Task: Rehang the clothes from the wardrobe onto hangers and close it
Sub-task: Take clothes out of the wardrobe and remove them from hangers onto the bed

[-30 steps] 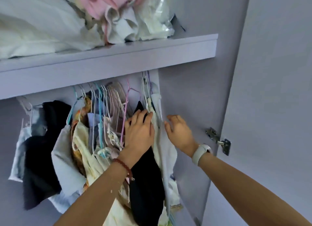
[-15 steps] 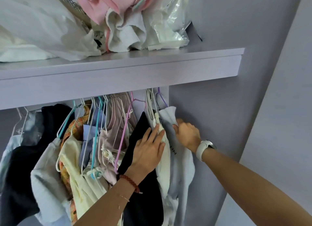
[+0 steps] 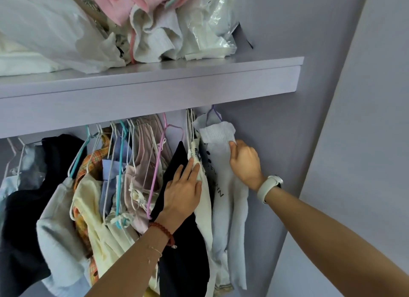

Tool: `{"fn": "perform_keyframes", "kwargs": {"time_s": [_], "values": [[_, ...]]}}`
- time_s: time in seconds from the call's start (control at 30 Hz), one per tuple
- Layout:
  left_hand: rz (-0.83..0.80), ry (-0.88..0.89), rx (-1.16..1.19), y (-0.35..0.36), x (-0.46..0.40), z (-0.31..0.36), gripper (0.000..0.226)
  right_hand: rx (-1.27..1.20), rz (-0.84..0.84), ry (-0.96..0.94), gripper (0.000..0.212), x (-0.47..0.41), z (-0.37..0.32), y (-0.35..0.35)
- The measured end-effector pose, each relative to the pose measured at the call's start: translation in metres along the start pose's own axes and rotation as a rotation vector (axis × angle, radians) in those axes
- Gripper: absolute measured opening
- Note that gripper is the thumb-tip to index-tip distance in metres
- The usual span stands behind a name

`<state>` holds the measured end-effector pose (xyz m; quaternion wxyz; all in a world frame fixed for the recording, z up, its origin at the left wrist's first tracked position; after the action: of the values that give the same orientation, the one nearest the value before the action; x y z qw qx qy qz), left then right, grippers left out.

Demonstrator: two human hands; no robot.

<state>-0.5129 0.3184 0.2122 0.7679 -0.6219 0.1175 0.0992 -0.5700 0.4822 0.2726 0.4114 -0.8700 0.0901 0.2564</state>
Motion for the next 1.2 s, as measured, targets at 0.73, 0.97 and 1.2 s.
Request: {"fn": "perform_keyframes", "kwargs": {"time_s": [0.73, 0.97, 1.2], "values": [[-0.080, 0.352, 0.474, 0.009, 0.048, 0.057, 0.051, 0.342, 0.053, -0.213, 0.063, 0.249, 0.058, -0.107], [-0.459, 0.569, 0.604, 0.055, 0.139, 0.111, 0.020, 0.679, 0.017, -0.035, 0.063, 0.367, 0.082, -0.182], [-0.636, 0.686, 1.055, 0.045, 0.267, 0.207, 0.028, 0.754, 0.074, 0.518, 0.027, 0.489, 0.106, -0.257]]}}
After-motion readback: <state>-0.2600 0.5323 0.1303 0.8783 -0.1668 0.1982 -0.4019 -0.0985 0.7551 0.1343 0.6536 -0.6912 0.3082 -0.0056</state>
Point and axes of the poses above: each hand's wrist, its own x-axis away from the middle knuckle, its own y-axis out of the palm, z = x × y, the point moved 1 cm from there along -x, towards the middle knuckle, and after that the axes turned 4 degrees about x, right-handed, at the moved point
